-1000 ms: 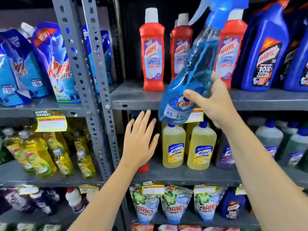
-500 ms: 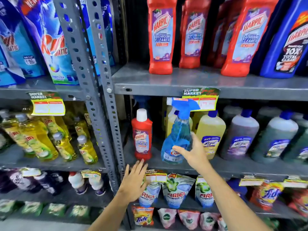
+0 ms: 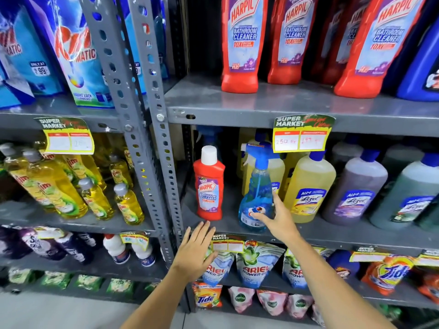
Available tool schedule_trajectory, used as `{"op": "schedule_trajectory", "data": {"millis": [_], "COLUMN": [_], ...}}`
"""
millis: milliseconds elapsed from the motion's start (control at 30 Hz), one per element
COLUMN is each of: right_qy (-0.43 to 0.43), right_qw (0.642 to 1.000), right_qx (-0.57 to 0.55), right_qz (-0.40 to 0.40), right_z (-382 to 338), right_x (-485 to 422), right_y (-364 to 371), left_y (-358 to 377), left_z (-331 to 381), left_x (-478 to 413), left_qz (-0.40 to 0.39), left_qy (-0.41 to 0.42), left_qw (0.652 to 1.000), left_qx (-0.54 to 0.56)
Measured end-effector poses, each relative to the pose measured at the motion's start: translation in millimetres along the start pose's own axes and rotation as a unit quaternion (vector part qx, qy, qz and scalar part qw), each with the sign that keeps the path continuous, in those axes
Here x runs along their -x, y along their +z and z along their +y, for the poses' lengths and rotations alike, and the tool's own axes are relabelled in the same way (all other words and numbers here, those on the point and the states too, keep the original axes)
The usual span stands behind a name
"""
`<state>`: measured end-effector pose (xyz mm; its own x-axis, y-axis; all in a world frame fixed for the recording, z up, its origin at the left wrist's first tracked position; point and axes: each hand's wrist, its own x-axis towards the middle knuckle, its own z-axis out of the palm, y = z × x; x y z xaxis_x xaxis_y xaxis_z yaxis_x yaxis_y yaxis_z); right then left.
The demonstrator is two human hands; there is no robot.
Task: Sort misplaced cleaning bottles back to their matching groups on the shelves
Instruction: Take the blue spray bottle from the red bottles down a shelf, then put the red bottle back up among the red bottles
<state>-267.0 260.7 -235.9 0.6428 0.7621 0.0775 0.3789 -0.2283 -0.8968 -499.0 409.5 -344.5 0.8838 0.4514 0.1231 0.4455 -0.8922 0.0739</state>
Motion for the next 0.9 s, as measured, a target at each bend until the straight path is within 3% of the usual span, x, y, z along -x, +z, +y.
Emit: {"op": "schedule_trajectory", "data": {"millis": [433,533,600,700,800,900], "right_qy": [0.046,0.066,0.067,-0.016,-0.126,-0.182], "right_qw": [0.990,0.992,0.991,0.973,0.975,0.972], "right_qx": [0.120,0.109,0.075,0.073,0.044,0.064], "right_qz": [-0.058,-0.016,0.083,0.217,0.176,0.133], "right_z": [19.1,14.1,10.8,11.2,-13.6,-50.7], "right_x": [-18.0,-8.5,7.7,32.1,41.0,33.3], "right_y": [-5.4,-6.0,-2.3,13.7,35.7,62.4], "left_y": [4.1,4.3,3.7,2.5,2.0,3.1], "left_z": [-2.3,-2.4,-2.9,-4.0,-4.6,-5.3], "left_x": [0.7,1.1,1.5,1.8,2.3,2.4], "left_qz": [0.000,0.010,0.012,0.012,0.014,0.015], "left_qy": [0.007,0.009,0.011,0.017,0.019,0.022], "left_qw": [1.000,1.000,1.000,0.999,0.999,0.999], "left_qx": [-0.023,-0.017,-0.017,-0.026,-0.030,-0.019]}}
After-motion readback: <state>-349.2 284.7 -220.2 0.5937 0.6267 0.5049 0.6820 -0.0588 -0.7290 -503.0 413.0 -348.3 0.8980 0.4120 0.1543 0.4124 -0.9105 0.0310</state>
